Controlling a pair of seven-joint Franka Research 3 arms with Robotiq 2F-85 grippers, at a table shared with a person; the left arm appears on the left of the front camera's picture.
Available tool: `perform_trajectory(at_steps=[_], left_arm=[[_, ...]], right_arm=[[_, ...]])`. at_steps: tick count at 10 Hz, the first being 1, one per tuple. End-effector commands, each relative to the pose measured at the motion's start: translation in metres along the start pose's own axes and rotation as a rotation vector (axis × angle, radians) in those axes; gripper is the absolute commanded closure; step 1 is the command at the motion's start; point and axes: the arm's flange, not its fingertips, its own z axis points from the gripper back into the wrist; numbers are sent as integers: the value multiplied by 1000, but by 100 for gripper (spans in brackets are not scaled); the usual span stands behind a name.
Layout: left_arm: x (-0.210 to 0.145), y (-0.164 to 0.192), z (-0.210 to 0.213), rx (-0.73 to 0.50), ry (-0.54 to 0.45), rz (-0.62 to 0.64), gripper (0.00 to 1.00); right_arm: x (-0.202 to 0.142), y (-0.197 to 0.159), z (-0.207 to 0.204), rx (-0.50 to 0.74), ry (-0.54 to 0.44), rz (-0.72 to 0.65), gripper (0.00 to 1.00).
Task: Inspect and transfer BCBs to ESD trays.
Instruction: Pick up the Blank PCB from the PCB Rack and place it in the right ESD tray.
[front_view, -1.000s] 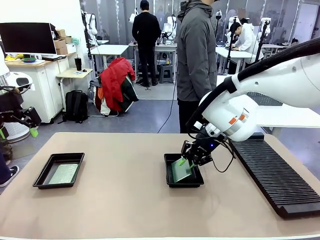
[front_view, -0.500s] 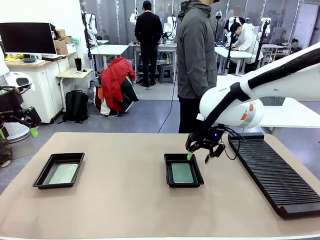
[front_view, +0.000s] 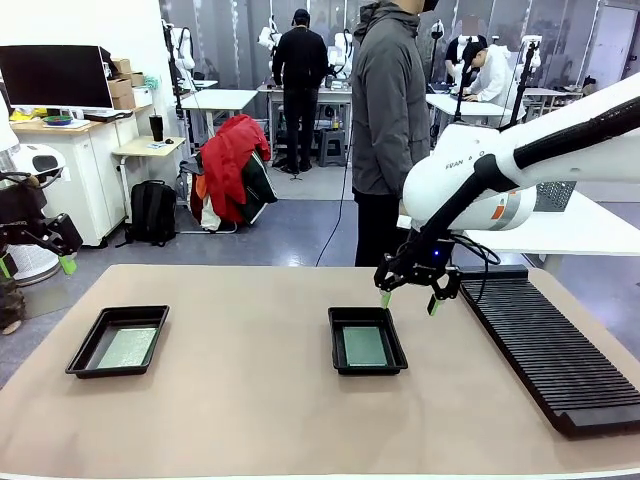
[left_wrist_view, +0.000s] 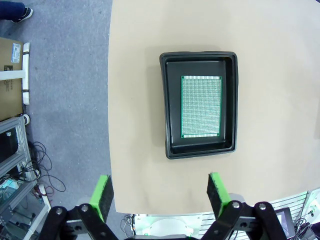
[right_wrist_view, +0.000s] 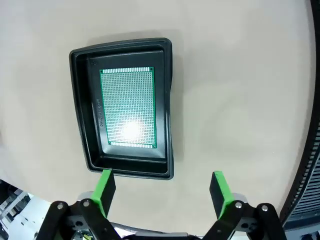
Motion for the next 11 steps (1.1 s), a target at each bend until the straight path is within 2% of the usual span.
perform_trajectory(at_steps=[1,2,11], left_arm=[[0,2,-3,-8,-11,-12,0],[0,2,-3,-8,-11,-12,0],[0,2,-3,-8,-11,-12,0]], right_arm=[[1,3,5,-37,2,-9,0],[0,0,0,0,0,0,0],[0,0,0,0,0,0,0]])
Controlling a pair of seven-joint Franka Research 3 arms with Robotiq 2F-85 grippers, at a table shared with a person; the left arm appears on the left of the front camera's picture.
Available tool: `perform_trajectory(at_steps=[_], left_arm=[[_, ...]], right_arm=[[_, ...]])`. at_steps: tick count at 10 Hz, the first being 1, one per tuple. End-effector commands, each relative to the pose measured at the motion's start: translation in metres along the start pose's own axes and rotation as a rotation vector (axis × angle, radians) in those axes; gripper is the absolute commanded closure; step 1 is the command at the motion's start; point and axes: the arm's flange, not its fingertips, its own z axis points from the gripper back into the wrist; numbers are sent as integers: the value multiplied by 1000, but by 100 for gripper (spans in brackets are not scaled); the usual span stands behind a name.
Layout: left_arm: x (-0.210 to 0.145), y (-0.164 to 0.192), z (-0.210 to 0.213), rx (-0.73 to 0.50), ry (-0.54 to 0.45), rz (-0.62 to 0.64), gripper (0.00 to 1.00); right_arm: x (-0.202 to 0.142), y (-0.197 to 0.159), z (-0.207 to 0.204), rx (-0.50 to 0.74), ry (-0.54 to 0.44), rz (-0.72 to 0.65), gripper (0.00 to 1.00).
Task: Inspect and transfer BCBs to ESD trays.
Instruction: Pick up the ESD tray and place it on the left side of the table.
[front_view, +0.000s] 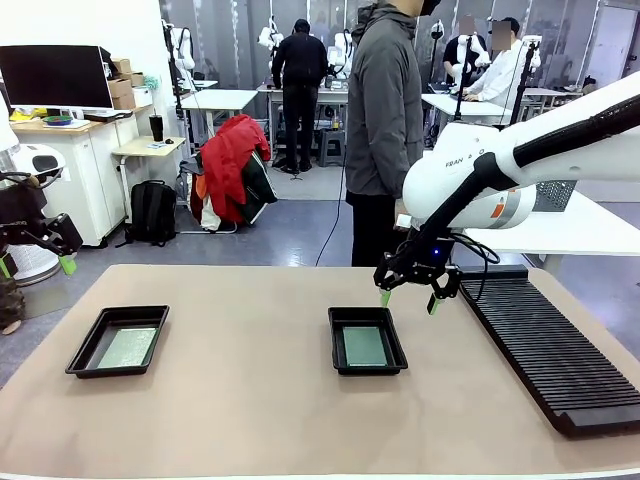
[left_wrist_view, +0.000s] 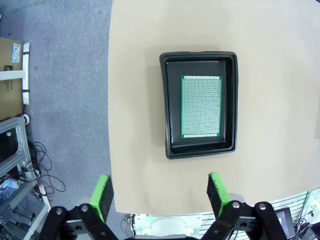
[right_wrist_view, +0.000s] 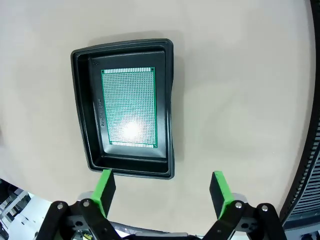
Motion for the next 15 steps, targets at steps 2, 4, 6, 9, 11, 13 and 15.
perform_trajectory(at_steps=[2,4,6,9,11,13,15], left_arm=[[0,2,-3,-8,-11,-12,0],[0,2,-3,-8,-11,-12,0],[0,2,-3,-8,-11,-12,0],[0,2,-3,-8,-11,-12,0],[0,2,-3,-8,-11,-12,0],[0,2,-3,-8,-11,-12,0],[-5,-18,2,3,9,12,0]], right_arm=[[-1,0,-1,-1,-2,0,0],[-1,0,-1,-1,-2,0,0],[-1,0,-1,-1,-2,0,0],[-1,0,-1,-1,-2,0,0],[-1,0,-1,-1,-2,0,0],[0,0,0,0,0,0,0],[-17,-21,15,82,-16,1,0]])
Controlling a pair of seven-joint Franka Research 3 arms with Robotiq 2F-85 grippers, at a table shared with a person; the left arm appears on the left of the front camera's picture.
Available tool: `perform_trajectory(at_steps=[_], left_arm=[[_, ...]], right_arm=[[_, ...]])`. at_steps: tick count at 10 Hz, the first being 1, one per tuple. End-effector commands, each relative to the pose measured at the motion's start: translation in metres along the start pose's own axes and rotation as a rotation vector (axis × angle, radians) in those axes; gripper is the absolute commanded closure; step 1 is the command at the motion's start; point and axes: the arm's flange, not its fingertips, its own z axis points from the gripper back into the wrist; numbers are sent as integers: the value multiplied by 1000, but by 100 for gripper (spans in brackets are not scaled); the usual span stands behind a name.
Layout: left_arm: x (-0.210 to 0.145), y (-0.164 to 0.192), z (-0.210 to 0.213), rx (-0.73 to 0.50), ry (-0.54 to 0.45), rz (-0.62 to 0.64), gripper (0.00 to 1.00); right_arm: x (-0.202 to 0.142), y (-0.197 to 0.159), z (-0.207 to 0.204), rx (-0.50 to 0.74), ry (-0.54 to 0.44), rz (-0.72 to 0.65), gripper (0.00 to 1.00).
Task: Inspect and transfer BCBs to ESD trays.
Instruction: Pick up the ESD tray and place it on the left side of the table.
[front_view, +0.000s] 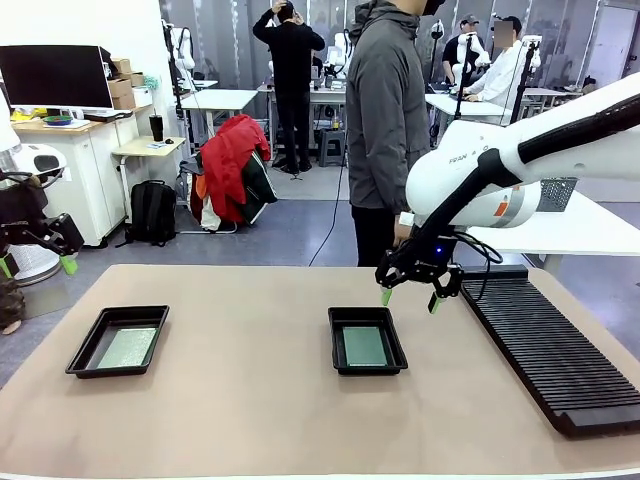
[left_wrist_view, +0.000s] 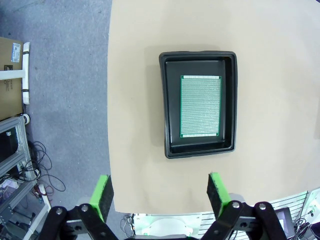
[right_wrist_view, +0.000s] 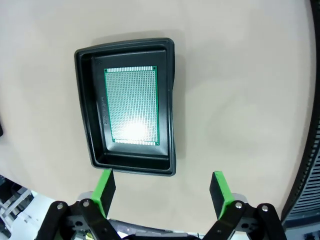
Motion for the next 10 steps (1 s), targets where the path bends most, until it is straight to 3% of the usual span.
perform_trajectory(at_steps=[1,7,10], left_arm=[[-9,-30,5,-9,4,37,0],[-35,-152,21,-38,-29,85,0],[-31,-223,11,-46,-22,75,0]], right_arm=[[-18,-25,15,105,-24,29,0],[-25,-91,41,352,-63,98,0],[-26,-128,47,438,-60,137,0]])
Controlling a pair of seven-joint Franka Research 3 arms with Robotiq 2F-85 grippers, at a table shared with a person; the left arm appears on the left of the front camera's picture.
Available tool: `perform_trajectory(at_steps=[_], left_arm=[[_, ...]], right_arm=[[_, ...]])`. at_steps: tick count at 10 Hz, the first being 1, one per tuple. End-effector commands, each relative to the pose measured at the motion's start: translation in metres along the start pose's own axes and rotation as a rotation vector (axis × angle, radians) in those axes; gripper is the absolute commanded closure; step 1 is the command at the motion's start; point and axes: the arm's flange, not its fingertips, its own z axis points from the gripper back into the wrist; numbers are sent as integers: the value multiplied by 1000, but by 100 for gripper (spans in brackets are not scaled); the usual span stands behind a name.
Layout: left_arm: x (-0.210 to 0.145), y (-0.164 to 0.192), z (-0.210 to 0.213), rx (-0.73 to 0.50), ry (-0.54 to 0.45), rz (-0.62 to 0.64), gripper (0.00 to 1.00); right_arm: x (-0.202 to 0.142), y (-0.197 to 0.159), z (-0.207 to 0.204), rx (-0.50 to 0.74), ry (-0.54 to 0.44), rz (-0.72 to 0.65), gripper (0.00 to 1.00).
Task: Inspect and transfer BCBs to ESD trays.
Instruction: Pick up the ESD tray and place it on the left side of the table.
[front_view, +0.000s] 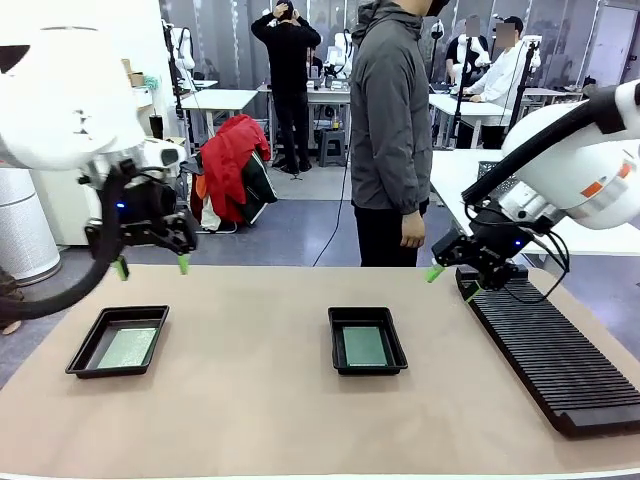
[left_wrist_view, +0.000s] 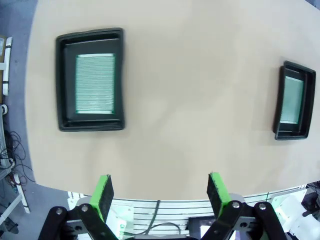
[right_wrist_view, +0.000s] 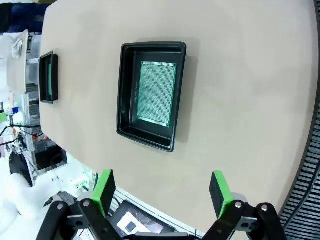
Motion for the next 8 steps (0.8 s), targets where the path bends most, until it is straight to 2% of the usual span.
perform_trajectory(at_steps=[1,4,5,8], left_arm=[[8,-34,-10,-8,13,19,0],[9,-91,-23,-12,3,-6,0],[12,-111,-30,-10,-4,-33,0],[22,-165,-53,-13,-9,-91,0]], right_arm=[[-6,-20,6,69,2,14,0],[-11,-45,12,136,6,12,0],[-4,-29,12,62,3,10,0],[-4,-29,12,62,3,10,0]])
